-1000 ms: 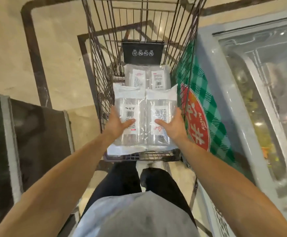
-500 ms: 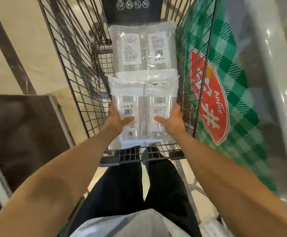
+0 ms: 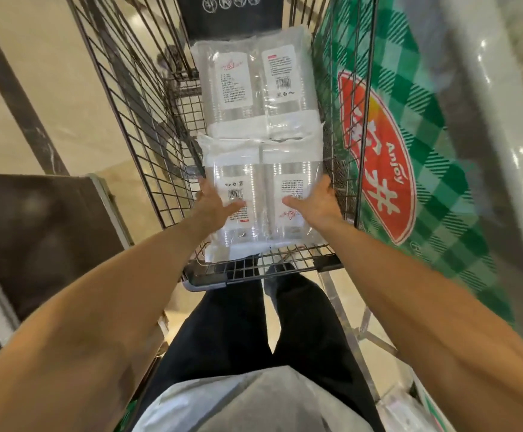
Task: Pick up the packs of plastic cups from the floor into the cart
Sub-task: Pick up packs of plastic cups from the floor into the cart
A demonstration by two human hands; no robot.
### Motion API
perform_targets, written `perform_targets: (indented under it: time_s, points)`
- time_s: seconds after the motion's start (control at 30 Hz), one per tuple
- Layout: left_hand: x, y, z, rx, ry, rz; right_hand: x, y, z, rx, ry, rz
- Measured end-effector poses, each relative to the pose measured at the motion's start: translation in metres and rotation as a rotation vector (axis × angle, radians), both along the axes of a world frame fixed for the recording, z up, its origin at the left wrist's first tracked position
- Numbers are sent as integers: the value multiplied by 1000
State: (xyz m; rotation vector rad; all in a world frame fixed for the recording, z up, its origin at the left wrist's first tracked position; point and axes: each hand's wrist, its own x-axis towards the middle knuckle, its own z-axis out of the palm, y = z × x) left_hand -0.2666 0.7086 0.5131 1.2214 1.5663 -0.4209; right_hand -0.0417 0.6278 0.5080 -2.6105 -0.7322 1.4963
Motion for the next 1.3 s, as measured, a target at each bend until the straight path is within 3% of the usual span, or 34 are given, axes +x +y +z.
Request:
perform_targets:
  time_s: [0.2,0.3,0.4,0.5,0.7,0.87,1.03,1.3]
  points:
    - [25,3,99,387,198,-568,-3,-1,83,153,-120,281]
    - [44,6,159,598,282,-813,5,-3,141,279,-289,522]
    - [66,4,224,786,337,-933,20,-7,205,399,-504,689]
    - [97,-4,294,938,306,-940,48,-18,273,457,-667,703]
    - [171,-19,411,1301,142,-1033,109,-66,389,444,-819,465]
    - [241,-46,478,1409,-29,-1274,146,-142,456,385,-911,176]
    - [288,-119,517,1430,-275,-1547,136,-248,492,290,-952,-147]
    - [312,-300,538,1389,-751,-1974,43,-436,506,88,-1040,-667]
